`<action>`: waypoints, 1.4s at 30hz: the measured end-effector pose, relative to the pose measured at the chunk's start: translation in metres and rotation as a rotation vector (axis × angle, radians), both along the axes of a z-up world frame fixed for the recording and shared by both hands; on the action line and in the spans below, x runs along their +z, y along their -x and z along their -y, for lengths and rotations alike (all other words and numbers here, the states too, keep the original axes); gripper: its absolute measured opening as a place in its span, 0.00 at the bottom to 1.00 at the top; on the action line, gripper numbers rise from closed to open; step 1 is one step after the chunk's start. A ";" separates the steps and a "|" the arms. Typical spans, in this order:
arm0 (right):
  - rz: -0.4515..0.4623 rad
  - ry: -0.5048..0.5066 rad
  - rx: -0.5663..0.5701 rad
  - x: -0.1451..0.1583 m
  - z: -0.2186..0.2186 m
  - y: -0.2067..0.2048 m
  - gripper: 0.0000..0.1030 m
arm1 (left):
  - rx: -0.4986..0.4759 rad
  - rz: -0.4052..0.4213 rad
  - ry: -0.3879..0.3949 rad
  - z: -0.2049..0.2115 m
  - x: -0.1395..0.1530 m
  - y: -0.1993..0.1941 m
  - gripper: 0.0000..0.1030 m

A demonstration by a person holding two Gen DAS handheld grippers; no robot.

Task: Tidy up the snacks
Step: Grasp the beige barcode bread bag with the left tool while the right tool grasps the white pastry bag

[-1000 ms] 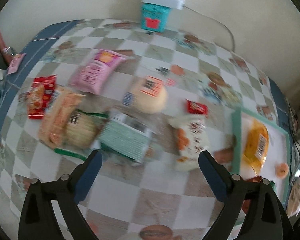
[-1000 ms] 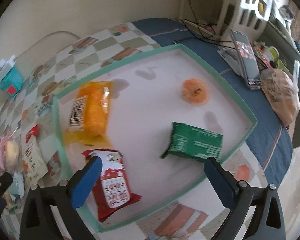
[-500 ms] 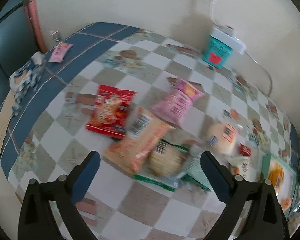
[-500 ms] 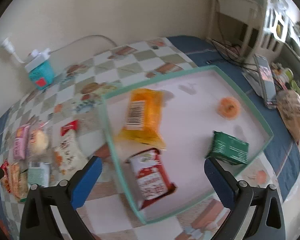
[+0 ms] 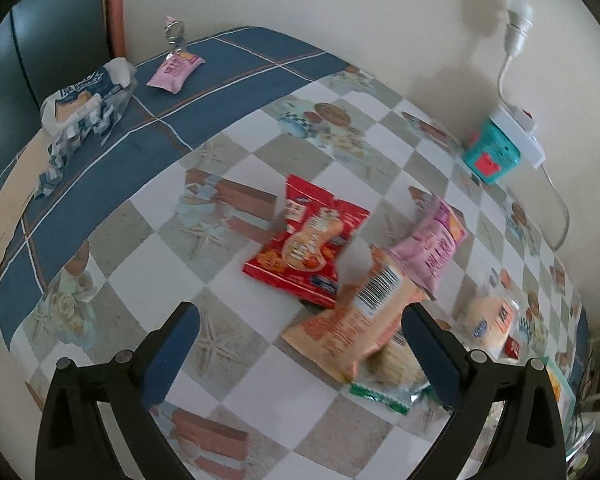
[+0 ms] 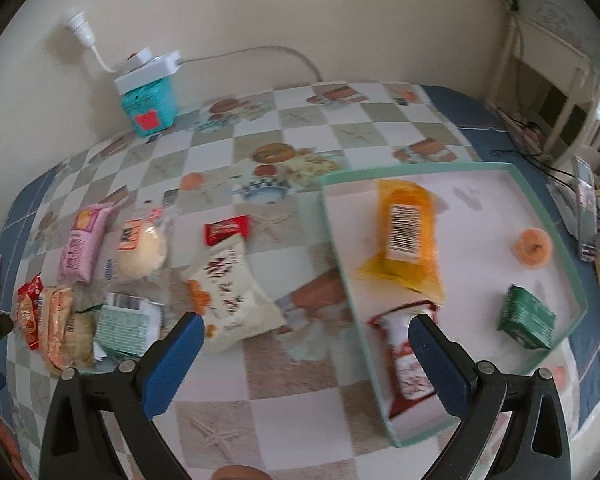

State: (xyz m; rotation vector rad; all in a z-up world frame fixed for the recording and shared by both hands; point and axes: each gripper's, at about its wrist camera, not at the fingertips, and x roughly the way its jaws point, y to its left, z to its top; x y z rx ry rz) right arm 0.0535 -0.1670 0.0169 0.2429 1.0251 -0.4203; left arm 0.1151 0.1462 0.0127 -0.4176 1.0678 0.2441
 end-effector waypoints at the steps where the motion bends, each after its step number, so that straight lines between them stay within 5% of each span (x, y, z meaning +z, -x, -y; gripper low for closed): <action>1: -0.003 -0.003 0.006 -0.001 -0.002 -0.003 1.00 | 0.005 0.003 0.002 -0.003 -0.001 -0.001 0.98; 18: -0.082 -0.099 0.055 -0.039 0.001 -0.044 1.00 | -0.081 -0.038 -0.003 0.025 -0.020 -0.028 0.98; 24: -0.112 -0.038 0.123 -0.052 -0.014 -0.053 0.98 | -0.125 -0.080 -0.020 0.043 -0.034 -0.037 0.94; 39: -0.104 -0.018 0.198 -0.064 -0.027 -0.060 0.77 | -0.175 -0.110 -0.028 0.056 -0.045 -0.043 0.66; 42: -0.094 -0.013 0.207 -0.062 -0.028 -0.060 0.65 | -0.168 -0.111 -0.019 0.054 -0.045 -0.043 0.59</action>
